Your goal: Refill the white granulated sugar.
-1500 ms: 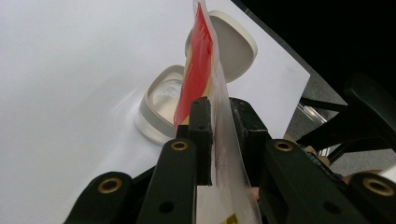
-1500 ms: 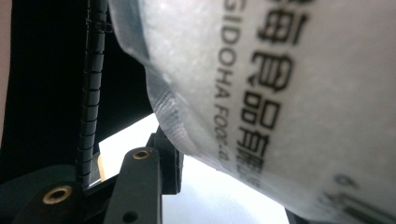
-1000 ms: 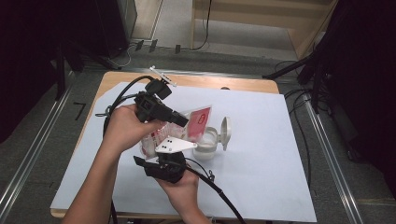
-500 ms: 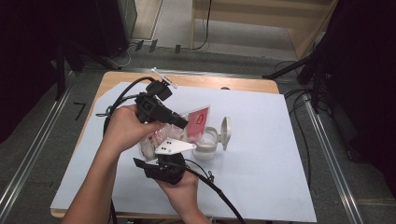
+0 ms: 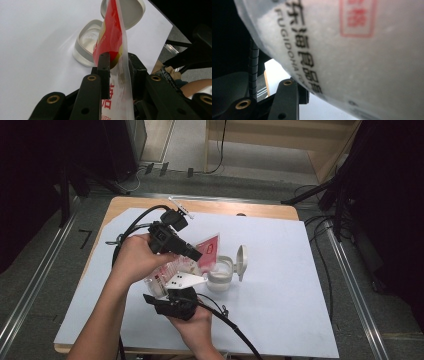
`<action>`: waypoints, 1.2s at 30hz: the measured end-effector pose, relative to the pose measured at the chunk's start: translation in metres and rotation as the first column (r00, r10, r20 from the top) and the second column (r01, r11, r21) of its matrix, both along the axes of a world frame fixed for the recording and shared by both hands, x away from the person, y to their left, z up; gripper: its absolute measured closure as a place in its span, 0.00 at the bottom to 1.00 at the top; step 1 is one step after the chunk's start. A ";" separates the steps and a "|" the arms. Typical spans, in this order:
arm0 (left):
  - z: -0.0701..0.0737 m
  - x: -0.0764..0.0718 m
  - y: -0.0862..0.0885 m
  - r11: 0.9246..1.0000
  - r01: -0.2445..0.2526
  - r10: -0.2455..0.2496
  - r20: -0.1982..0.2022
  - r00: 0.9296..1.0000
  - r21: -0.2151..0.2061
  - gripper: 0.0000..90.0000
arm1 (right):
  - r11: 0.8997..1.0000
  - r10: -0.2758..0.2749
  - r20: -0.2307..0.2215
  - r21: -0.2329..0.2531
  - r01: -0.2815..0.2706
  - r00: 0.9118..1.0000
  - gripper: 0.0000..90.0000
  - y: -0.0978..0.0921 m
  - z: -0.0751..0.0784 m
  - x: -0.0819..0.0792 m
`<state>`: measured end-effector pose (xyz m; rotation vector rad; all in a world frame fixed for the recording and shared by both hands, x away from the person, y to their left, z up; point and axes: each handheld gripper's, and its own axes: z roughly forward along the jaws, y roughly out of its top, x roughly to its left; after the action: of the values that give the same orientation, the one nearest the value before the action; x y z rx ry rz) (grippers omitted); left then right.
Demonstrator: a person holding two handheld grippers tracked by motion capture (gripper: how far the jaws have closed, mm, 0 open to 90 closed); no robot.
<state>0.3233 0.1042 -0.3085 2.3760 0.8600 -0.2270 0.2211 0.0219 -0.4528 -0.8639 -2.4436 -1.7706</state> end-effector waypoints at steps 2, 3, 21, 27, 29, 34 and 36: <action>-0.001 0.000 -0.002 1.000 -0.003 0.003 0.002 1.000 0.005 0.84 | 1.000 -0.002 -0.002 -0.005 0.002 1.000 0.67 0.000 -0.001 -0.001; -0.002 0.000 -0.002 1.000 0.005 -0.005 -0.002 1.000 0.008 0.84 | 1.000 -0.001 0.005 -0.005 0.001 1.000 0.67 0.000 -0.002 -0.001; 0.009 -0.004 0.022 0.997 -0.013 0.018 0.069 0.997 -0.070 0.97 | 0.999 -0.037 0.001 -0.016 0.037 0.999 0.66 -0.007 -0.004 0.007; 0.014 -0.004 0.035 0.992 -0.032 0.041 0.073 0.996 -0.120 0.97 | 0.997 -0.072 -0.011 -0.001 0.072 0.997 0.65 -0.016 -0.003 0.014; 0.016 -0.003 0.039 0.991 -0.031 0.041 0.074 0.996 -0.128 0.97 | 0.997 -0.083 -0.008 0.001 0.083 0.996 0.65 -0.018 -0.002 0.015; 0.019 -0.004 0.046 0.987 -0.057 0.070 0.083 0.994 -0.148 0.97 | 0.994 -0.106 0.001 0.007 0.106 0.994 0.64 -0.023 -0.003 0.017; 0.021 -0.005 0.048 0.985 -0.064 0.078 0.084 0.993 -0.159 0.97 | 0.993 -0.117 0.004 0.011 0.117 0.993 0.64 -0.027 -0.003 0.018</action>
<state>0.3180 0.1518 -0.2875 2.1893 0.8504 -0.1515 0.2388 -0.0049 -0.4555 -1.0224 -2.4312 -1.8222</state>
